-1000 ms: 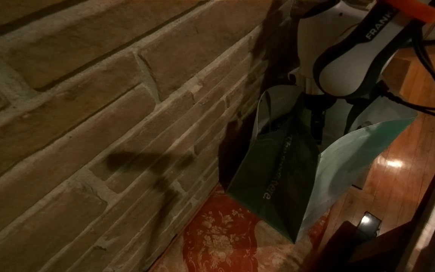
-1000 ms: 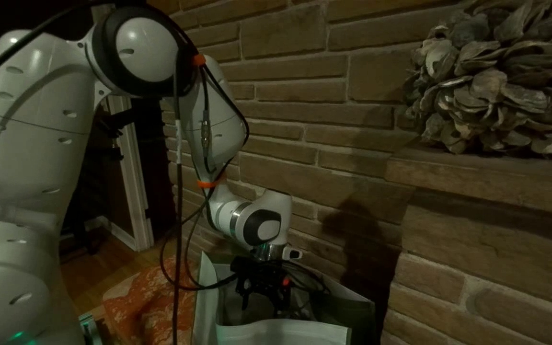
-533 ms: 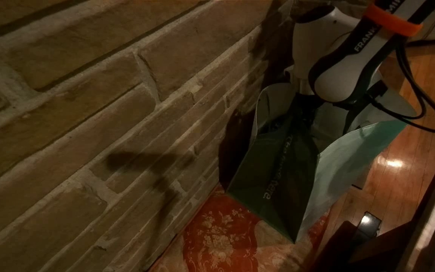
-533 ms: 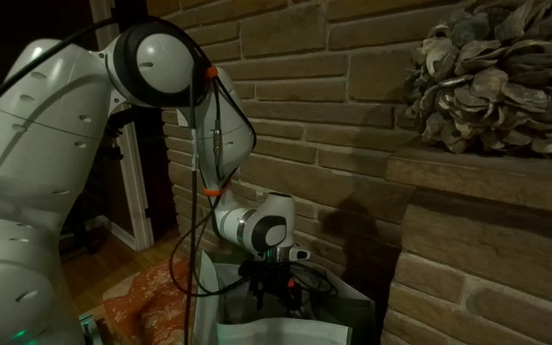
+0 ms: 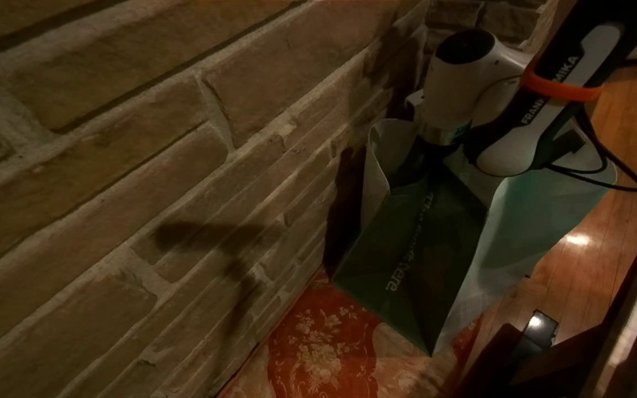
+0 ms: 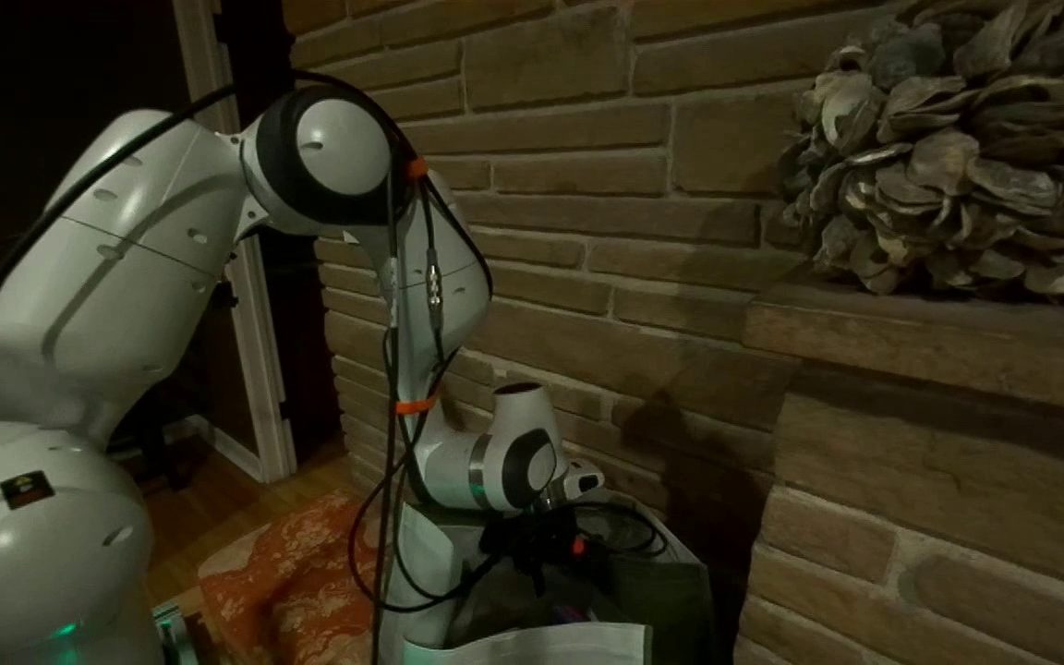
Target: Remove the box from the bag
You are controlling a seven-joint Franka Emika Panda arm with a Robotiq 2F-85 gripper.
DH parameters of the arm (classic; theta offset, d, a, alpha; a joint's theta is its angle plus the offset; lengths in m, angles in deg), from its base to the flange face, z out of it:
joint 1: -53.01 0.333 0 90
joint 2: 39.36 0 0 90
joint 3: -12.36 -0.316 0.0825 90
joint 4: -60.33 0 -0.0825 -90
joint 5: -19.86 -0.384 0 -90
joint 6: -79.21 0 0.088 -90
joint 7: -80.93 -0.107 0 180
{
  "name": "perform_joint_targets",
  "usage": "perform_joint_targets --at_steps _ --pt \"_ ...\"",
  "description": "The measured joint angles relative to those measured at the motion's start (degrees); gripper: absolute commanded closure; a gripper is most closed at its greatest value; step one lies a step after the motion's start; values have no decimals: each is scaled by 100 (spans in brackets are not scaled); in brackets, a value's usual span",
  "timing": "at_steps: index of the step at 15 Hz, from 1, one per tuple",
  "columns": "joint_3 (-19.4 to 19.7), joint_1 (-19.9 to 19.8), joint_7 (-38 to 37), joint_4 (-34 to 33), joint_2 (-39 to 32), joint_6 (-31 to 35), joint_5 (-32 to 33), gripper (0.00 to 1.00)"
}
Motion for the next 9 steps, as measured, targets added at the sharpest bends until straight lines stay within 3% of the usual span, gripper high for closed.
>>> perform_joint_targets --at_steps 2,9 --pt "139 198 0 -53 -113 147 0 0" --pt "159 288 188 -108 -227 211 -22 0"
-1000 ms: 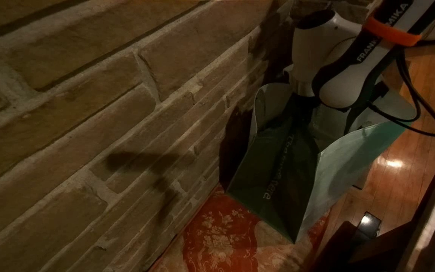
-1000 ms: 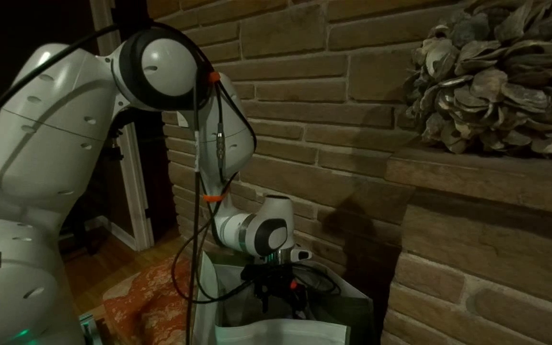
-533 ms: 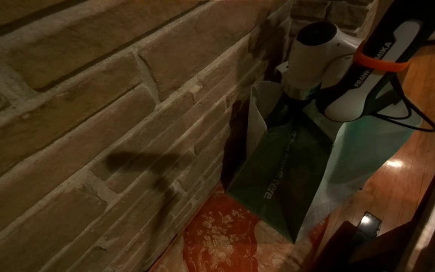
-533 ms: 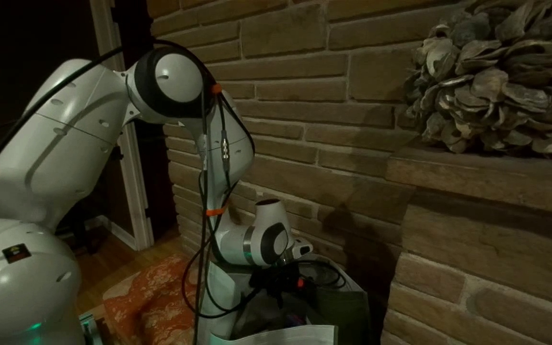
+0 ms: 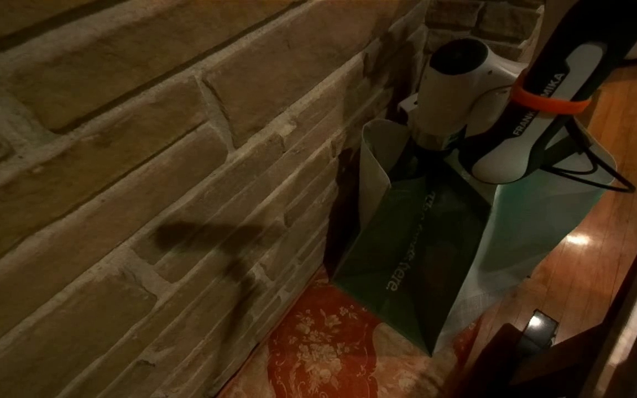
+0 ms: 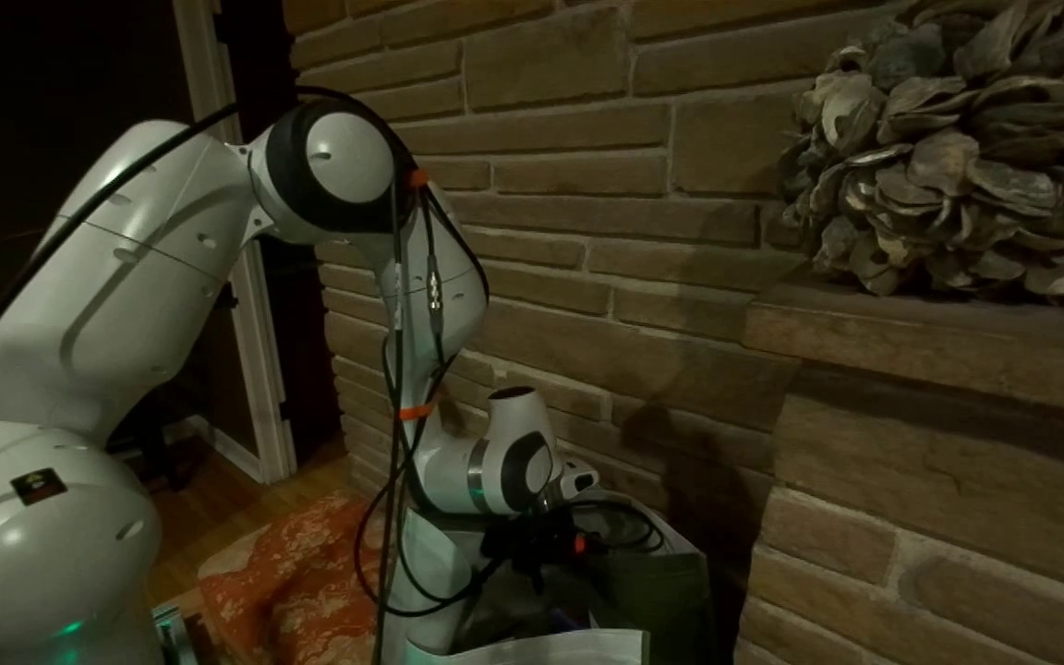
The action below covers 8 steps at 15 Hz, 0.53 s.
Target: Remove the box from the bag
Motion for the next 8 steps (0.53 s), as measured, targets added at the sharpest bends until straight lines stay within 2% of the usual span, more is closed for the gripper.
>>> perform_joint_targets --at_steps 6,8 --pt "-41 170 961 -245 -604 1009 25 0" --pt "-108 107 1319 -366 -765 1162 24 0"
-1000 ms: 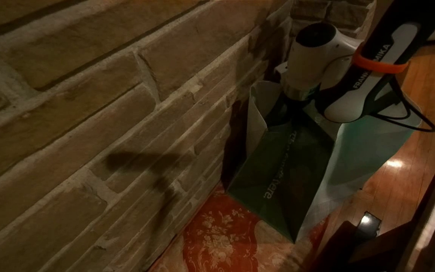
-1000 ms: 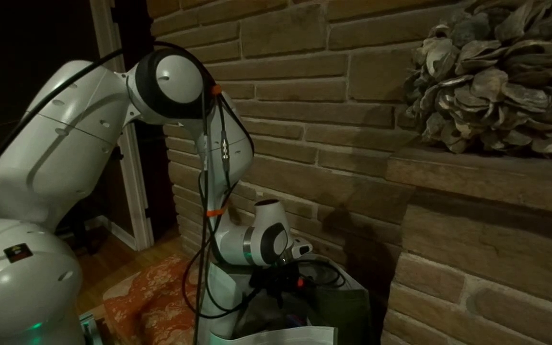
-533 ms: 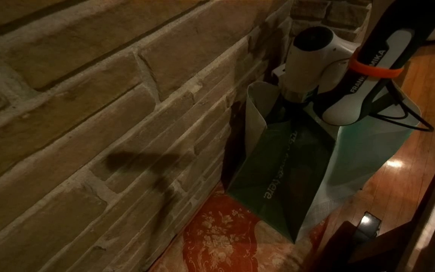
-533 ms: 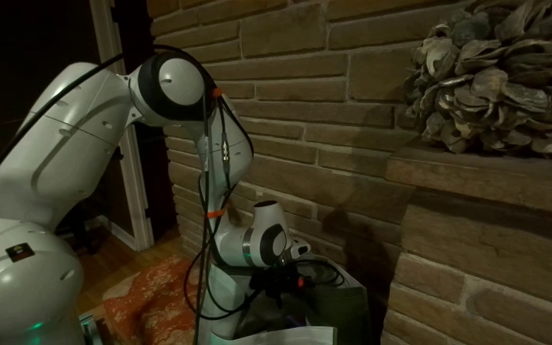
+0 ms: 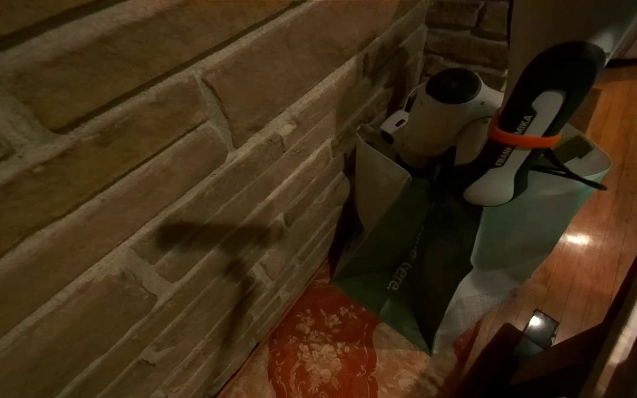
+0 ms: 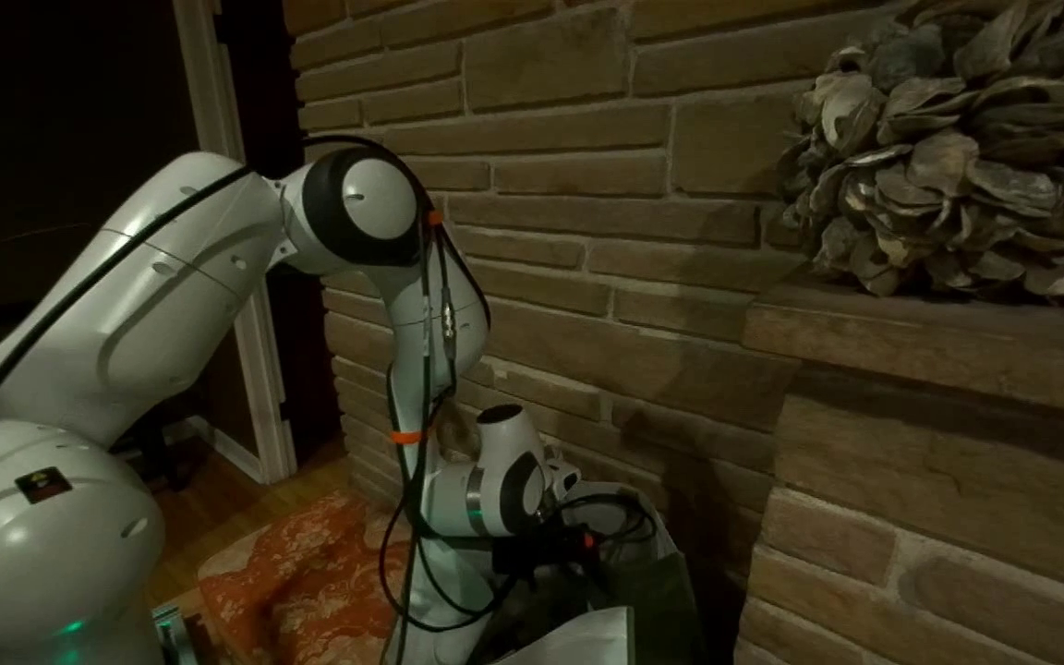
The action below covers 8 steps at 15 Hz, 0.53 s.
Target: Remove the box from the bag
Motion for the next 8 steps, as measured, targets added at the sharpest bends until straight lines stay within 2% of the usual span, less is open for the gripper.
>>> perform_joint_targets --at_steps 3,8 --pt "-363 -380 606 -125 -134 24 4 0" --pt "-1117 -1302 1400 -320 -302 -19 149 0"
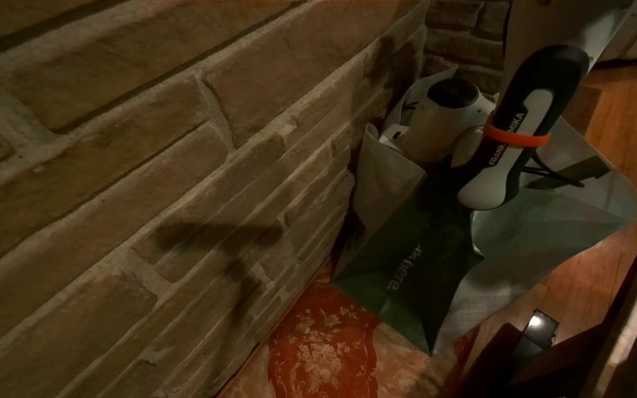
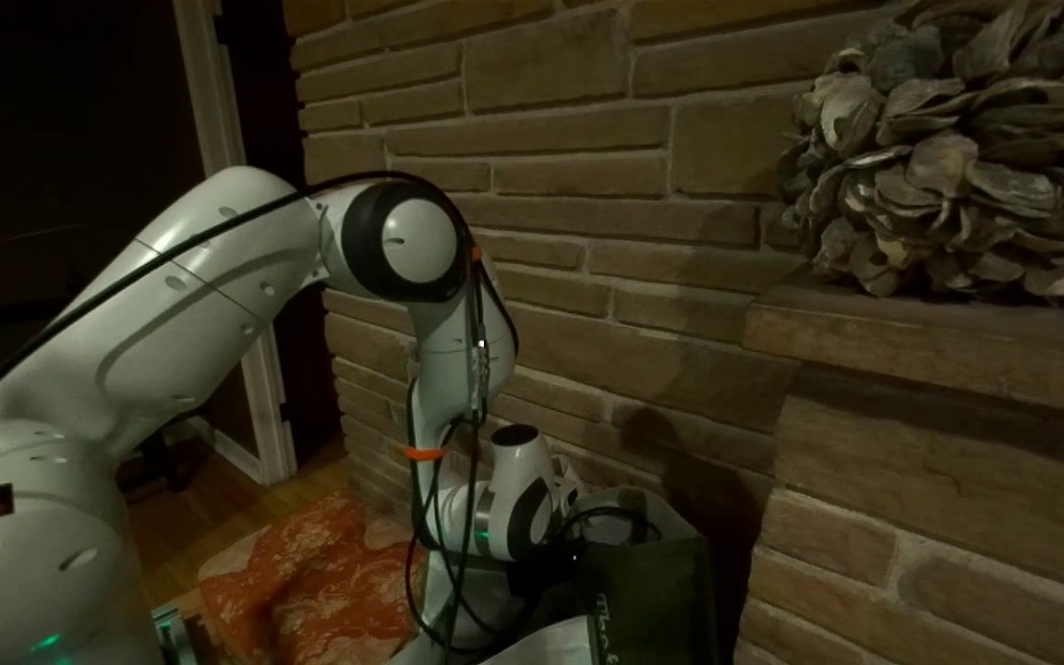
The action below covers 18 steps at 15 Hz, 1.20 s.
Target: Remove the box from the bag
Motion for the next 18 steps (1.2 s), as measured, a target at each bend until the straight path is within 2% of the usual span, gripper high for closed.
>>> perform_joint_targets --at_steps 5,18 --pt "-399 -544 406 -188 -139 -228 59 0" --pt "-476 -756 741 -804 -648 -338 59 0"
